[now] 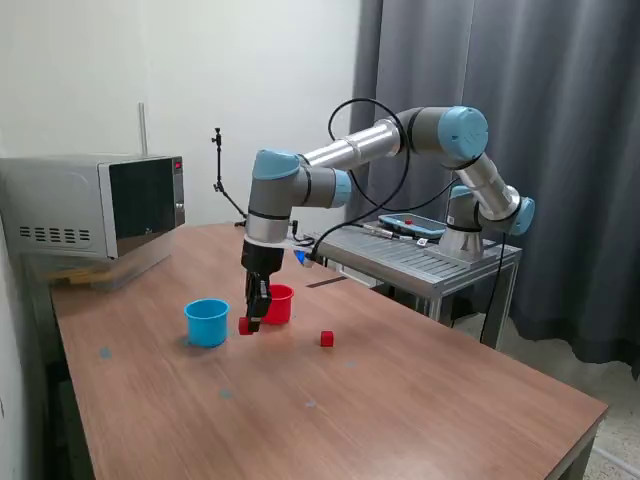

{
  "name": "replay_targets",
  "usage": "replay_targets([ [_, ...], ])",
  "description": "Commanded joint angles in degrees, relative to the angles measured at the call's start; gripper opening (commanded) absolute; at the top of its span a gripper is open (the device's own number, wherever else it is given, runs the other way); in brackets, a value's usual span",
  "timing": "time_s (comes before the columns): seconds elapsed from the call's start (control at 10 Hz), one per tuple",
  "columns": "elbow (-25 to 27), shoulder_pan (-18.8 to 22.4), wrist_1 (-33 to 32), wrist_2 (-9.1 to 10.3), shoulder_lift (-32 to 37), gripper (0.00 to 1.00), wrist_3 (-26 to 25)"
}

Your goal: Place red objects in the red bin, and blue objects in the blue bin.

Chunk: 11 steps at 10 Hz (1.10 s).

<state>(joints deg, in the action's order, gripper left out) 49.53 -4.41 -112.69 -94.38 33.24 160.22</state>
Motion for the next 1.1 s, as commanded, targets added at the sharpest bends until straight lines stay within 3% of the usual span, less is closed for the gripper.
replay_targets([
  [0.0, 3.01, -4.1, 1.07, -1.85, 1.21, 0.0, -0.26],
  [0.1, 4.94, -5.07, 1.07, -3.51, 1.82, 0.0, -0.78],
  [0.3, 8.72, -6.48, 2.73, -4.67, 4.36, 0.0, -3.94],
  [0.5, 11.01, -6.66, 4.48, -7.82, 6.65, 0.0, -6.49],
  [0.8, 12.07, -7.1, 4.58, -8.01, 8.93, 0.0, -8.07],
  [1.0, 15.4, -8.32, 4.58, -7.93, 11.31, 0.0, -9.66],
])
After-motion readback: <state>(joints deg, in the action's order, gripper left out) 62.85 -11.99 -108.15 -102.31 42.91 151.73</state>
